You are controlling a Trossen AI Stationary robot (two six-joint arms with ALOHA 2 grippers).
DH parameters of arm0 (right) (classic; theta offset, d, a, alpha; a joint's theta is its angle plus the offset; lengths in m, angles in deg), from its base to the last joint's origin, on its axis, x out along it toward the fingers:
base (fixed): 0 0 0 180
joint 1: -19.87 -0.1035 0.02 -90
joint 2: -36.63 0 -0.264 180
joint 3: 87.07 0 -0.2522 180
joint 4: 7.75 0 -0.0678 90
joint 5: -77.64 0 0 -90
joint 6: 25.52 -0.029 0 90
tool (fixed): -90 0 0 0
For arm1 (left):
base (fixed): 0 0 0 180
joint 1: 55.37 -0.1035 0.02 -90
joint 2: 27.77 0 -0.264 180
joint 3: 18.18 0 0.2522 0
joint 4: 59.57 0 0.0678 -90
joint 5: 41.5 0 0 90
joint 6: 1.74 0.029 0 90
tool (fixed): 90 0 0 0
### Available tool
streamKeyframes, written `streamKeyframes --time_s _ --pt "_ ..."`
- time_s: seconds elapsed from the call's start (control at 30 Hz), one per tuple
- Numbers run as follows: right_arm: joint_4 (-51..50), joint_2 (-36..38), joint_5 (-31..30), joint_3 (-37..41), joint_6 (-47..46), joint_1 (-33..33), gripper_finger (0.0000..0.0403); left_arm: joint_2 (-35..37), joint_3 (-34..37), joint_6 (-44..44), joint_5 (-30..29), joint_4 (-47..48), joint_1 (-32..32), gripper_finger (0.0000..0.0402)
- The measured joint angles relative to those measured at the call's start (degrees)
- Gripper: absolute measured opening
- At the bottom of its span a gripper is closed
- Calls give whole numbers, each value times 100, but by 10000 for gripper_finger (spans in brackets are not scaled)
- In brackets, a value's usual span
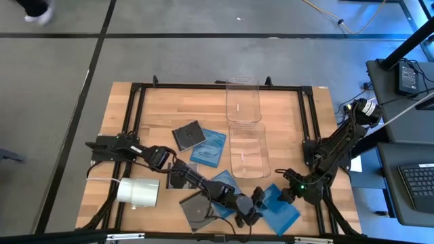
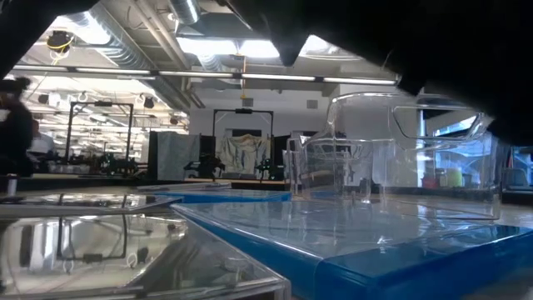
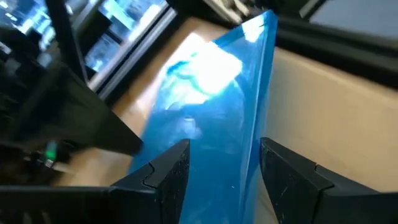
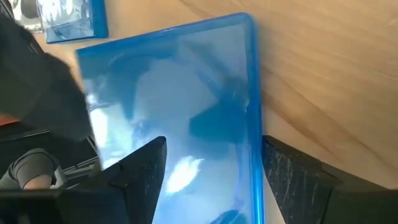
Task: Pick & place jewel cases by type
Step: Put the bottom right blue CD case into the top transparent bin
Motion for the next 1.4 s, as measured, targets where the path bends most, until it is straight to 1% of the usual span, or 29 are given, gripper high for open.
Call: streamKeyframes --time_s 0.13,0.2,0.3,0.33,0.4,0.57,0.7,0.8,0.9,1.2,1.3,1.4 --pt "-32 0 29 0 -6 3 260 77 -25 240 -219 -283 55 184" --pt "333 10 15 -42 -34 7 260 87 -41 417 -757 -546 52 184" --pt "502 15 -34 -33 32 4 260 52 -22 816 -1374 -720 32 184" --pt "593 11 -65 -33 118 6 260 42 -22 893 -1436 -683 38 184" --pt "735 15 -118 -37 280 1 260 64 -25 781 -1329 -645 18 184" --pt "735 -29 -118 -24 303 26 260 71 -30 531 -1367 -273 -75 184" --pt "722 -106 -113 -24 301 39 260 71 -30 584 -1645 -170 -58 184" --pt "717 -155 -88 -24 300 39 260 71 -30 677 -1694 -115 -31 178" --pt "704 -181 -84 -24 300 39 260 71 -30 674 -1682 -60 13 158" --pt "654 -197 -108 -21 263 40 260 71 -30 668 -1397 86 128 60" --pt "654 -197 -119 -15 254 41 260 71 -30 661 -1397 172 124 41" --pt "558 -194 -147 -15 278 38 260 71 -30 606 -1401 219 122 38"
